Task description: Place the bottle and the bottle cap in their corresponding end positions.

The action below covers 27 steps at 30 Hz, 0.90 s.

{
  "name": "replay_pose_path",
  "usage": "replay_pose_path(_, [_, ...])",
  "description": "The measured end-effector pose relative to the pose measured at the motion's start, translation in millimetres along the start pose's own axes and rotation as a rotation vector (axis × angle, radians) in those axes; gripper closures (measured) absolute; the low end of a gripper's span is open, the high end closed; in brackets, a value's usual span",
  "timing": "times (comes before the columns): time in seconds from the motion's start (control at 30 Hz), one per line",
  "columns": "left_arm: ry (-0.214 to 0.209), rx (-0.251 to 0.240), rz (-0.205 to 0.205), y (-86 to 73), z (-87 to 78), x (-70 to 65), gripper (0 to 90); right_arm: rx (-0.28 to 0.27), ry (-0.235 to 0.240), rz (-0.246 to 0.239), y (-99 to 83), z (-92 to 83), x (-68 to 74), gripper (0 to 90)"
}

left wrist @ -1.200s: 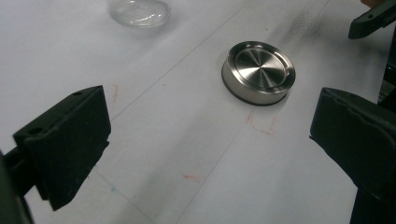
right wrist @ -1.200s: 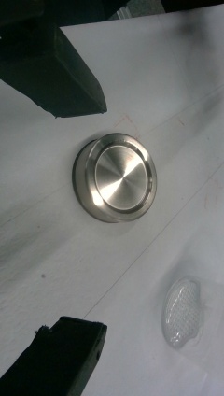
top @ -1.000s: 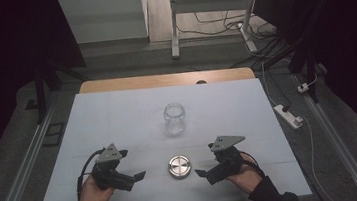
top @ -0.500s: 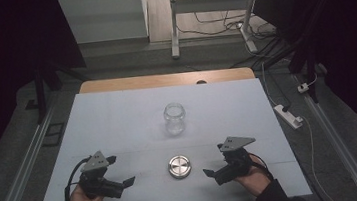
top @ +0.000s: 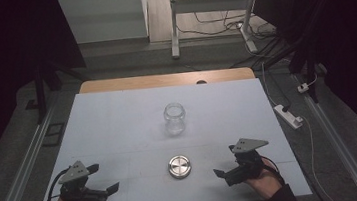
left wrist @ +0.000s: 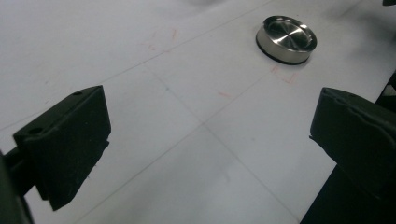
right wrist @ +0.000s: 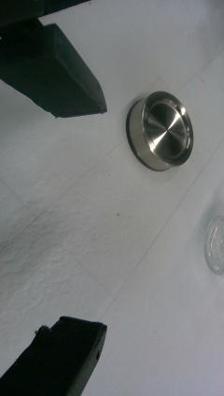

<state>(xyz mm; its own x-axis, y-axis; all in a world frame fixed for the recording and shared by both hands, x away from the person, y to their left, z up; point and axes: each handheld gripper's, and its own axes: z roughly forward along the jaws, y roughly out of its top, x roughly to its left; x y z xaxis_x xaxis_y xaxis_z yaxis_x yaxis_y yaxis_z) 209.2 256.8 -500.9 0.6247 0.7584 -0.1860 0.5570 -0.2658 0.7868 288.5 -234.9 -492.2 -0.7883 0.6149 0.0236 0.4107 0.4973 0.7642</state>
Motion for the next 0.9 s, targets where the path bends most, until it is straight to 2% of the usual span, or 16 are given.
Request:
replay_pose_path(0.33, [0.027, -0.003, -0.048, -18.2, -14.7, 5.1, 0.0, -0.006, -0.056, 0.050, -15.8, -18.7, -10.6, 0.0])
replay_pose_path(0.6, [0.060, 0.000, -0.062, -27.4, -22.5, 6.1, 0.0, 0.004, -0.119, 0.074, -29.9, -33.5, -16.7, 0.0])
replay_pose_path(0.9, [0.072, 0.032, -0.066, -34.1, -22.9, 4.5, 0.0, 0.001, -0.148, 0.125, -44.5, -47.3, -23.2, 0.0])
